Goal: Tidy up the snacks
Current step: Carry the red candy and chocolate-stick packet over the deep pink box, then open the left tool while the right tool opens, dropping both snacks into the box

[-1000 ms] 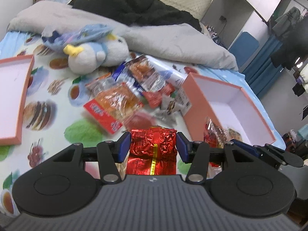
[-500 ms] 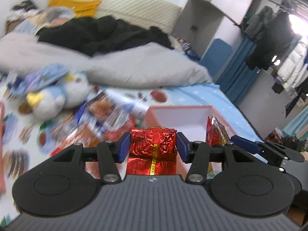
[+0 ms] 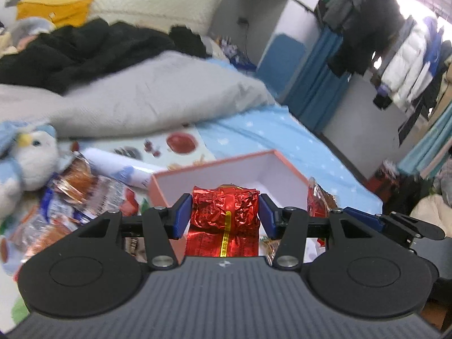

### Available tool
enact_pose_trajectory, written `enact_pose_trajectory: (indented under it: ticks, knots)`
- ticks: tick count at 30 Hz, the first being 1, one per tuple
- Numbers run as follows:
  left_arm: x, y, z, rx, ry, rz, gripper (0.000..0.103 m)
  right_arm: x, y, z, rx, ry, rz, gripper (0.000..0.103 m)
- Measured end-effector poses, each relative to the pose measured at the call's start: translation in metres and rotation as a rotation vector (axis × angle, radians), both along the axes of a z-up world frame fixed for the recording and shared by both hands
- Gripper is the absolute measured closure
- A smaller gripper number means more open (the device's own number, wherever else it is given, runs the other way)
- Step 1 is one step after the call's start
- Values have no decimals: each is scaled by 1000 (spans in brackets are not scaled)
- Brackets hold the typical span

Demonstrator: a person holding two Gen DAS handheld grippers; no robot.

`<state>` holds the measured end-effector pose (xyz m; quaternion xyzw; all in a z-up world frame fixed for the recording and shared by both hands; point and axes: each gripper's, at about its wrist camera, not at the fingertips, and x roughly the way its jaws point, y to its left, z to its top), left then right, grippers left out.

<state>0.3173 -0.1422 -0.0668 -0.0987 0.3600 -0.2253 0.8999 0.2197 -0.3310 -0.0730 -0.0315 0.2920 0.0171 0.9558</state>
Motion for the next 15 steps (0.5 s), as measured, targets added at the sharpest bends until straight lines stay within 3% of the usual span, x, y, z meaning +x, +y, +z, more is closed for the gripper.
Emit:
enact_pose_trajectory:
  ticks: [8, 15]
  knots:
    - [43, -52, -68, 59, 130, -62, 46, 37, -33, -55, 6, 150, -21, 51]
    - [66, -74, -115, 115, 206, -83, 46, 57, -41, -96, 21, 238, -7, 49]
